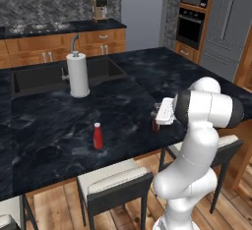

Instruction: The dining table condiment station is running low on ketchup. Refill the condiment station by opening the cabinet and taking the ketchup from the cabinet and placing it on the dining table.

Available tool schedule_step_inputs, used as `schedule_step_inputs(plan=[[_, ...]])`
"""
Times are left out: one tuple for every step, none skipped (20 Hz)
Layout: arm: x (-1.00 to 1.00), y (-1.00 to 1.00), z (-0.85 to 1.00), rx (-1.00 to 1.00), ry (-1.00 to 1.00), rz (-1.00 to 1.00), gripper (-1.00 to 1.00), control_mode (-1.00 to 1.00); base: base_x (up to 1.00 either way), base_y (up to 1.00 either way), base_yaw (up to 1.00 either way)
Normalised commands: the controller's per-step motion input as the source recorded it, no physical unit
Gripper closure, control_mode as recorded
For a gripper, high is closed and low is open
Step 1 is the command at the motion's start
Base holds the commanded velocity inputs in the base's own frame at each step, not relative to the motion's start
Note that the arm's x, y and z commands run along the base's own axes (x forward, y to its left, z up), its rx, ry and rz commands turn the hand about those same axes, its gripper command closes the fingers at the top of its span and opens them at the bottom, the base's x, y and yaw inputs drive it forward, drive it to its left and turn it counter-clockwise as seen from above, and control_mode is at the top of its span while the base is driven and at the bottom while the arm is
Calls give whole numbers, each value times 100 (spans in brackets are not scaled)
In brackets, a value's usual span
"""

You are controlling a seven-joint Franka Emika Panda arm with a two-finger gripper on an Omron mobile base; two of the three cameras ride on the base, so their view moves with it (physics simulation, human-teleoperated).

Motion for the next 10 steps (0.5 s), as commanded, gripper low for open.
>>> schedule_step_inputs(plan=[[-30,0,0,0,0,0,-100,-100,0,0,0],[-31,0,0,0,0,0,-100,-100,0,0,0],[-36,1,4,0,0,0,-100,-100,0,0,0],[-29,4,3,0,2,0,-100,-100,0,0,0],[-34,0,15,0,0,0,-100,-100,0,0,0],[-39,0,17,0,0,0,-100,-100,0,0,0],[-49,0,19,0,0,0,-100,-100,0,0,0],[-42,0,34,0,0,0,-100,-100,0,0,0],[-59,0,42,0,0,0,-100,-100,0,0,0],[-38,14,53,0,0,0,-100,-100,0,0,0]])
